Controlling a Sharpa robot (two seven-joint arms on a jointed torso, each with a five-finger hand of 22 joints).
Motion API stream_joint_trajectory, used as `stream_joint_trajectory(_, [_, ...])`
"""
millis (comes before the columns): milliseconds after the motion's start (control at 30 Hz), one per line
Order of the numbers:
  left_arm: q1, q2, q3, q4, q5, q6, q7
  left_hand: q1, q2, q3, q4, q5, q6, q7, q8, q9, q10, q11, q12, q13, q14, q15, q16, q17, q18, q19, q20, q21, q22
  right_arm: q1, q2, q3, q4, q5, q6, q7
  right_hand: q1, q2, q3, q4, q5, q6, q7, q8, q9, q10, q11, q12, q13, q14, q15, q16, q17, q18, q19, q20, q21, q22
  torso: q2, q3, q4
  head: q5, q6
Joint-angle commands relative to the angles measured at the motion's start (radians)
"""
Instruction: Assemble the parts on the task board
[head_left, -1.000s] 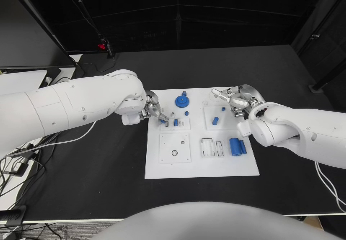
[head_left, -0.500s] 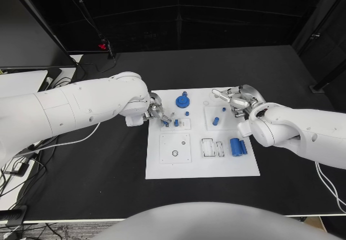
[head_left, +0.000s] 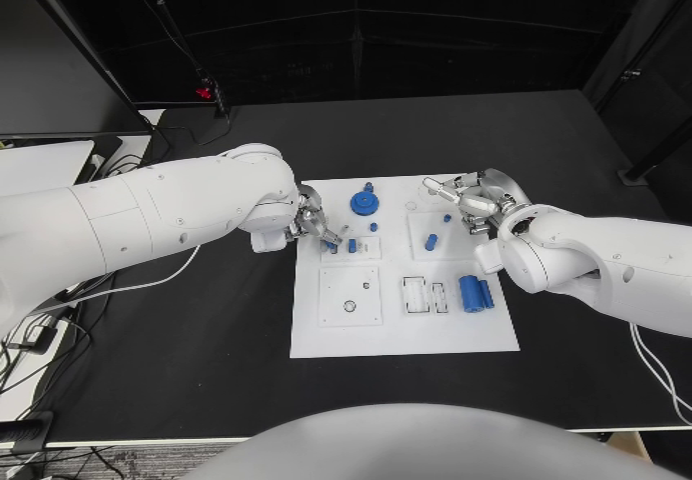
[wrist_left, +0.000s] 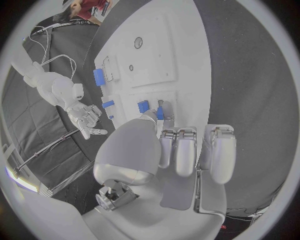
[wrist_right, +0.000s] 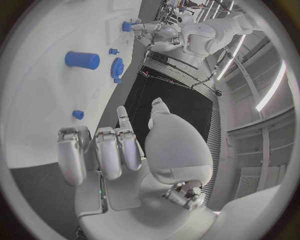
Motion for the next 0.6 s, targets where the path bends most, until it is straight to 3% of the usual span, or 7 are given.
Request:
stream_joint_trajectory(33, [-0.002, -0.001, 0.000, -0.002, -0.006, 0.001, 0.005, 0.120, 0.120, 0.007, -0.001, 0.000, 0.004, -0.003, 0.004, 0.001, 0.116, -0.014, -0.004, 0.260, 0.106, -0.006, 0.001, 0.263, -0.006, 0.102, -0.002, 0.003, 0.263, 0.001, 0.001, 0.000, 0.002, -0.003, 0.005, 0.008, -0.003, 0.008, -0.008, 0.000, 0.002, -0.006, 0.002, 0.003, 0.002, 0.106, 0.006, 0.003, 0.263, 0.102, 0.003, 0.002, 0.263, -0.004, 0.097, 0.005, -0.005, 0.260, 0.000, -0.0008, -0.0002, 0.002, 0.000])
stream_joint_trajectory(600, [-0.008, 0.000, 0.000, 0.001, -0.001, 0.034, 0.015, 0.119, 0.120, 0.010, -0.001, -0.002, 0.002, -0.002, 0.003, 0.001, 0.116, -0.014, -0.004, 0.260, 0.106, -0.006, 0.001, 0.263, -0.006, 0.102, -0.002, 0.003, 0.263, 0.001, 0.000, 0.000, 0.001, -0.003, 0.005, 0.007, -0.003, 0.008, -0.008, 0.000, 0.002, -0.006, 0.002, 0.003, 0.002, 0.106, 0.006, 0.003, 0.263, 0.102, 0.003, 0.002, 0.263, -0.004, 0.097, 0.005, -0.005, 0.260, 0.000, -0.0006, 0.0002, -0.002, -0.002])
